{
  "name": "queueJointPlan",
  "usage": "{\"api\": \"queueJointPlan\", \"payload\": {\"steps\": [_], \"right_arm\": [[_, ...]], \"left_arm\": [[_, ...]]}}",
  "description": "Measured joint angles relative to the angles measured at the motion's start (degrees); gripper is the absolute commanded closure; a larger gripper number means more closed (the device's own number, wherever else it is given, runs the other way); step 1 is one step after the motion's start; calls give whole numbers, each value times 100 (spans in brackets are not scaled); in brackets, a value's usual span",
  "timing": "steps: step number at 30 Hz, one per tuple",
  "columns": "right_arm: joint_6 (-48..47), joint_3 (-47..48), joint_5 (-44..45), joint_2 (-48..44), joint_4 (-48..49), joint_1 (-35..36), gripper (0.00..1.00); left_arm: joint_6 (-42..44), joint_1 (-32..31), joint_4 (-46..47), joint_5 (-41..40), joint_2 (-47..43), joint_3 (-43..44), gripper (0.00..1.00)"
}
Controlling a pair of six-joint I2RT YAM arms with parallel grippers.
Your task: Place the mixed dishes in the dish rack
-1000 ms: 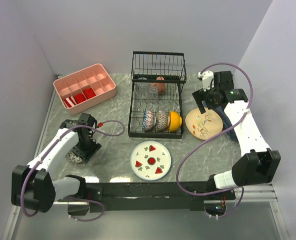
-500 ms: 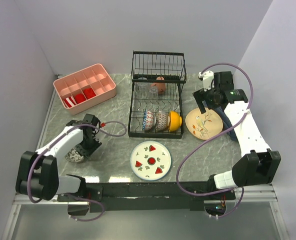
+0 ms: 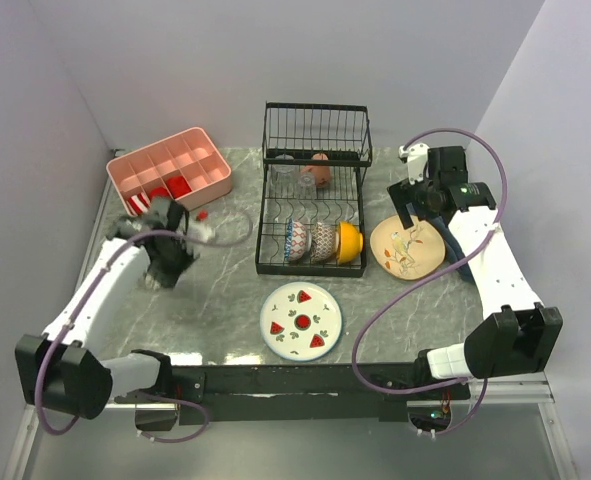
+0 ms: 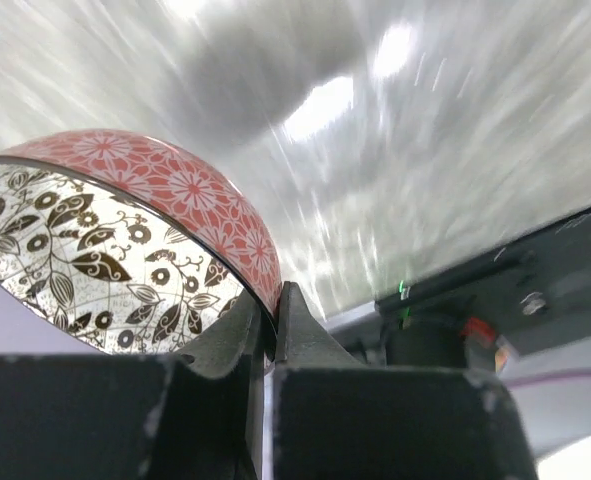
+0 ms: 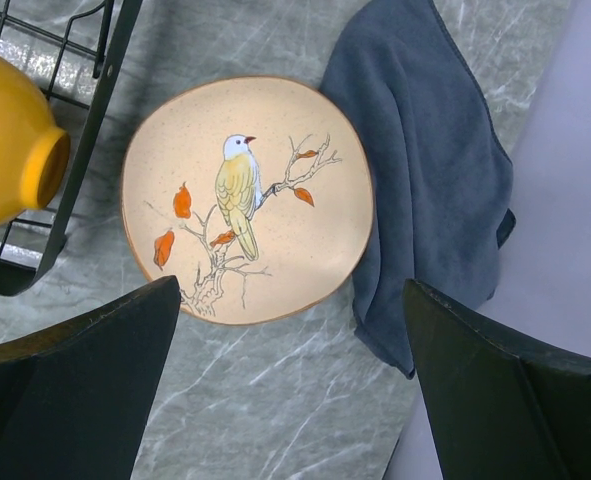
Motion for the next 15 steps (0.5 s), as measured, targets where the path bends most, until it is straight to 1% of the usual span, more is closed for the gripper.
{"api": "queueJointPlan", "payload": {"steps": [3, 5, 6, 8, 10, 13, 15], "right_arm": [[13, -20, 0, 0, 0, 0, 0], [17, -20, 9, 0, 7, 0, 0], [17, -20, 22, 0, 7, 0, 0], [15, -20, 79, 0, 7, 0, 0], [13, -20, 149, 0, 7, 0, 0], [-2, -20, 240, 0, 7, 0, 0], [-13, -20, 319, 0, 4, 0, 0]], "left_arm": [[-4, 0, 28, 557, 101, 1241, 99], [-44, 15, 210, 1095, 205, 1759, 99], [-136, 24, 413, 1495, 251, 1888, 99], [-313, 33, 793, 2140, 304, 1849, 99], [-621, 35, 1436, 2806, 310, 1513, 99], [-1370, 57, 2540, 3786, 319, 815, 99], [-2131, 133, 3318, 4459, 400, 391, 99]]}}
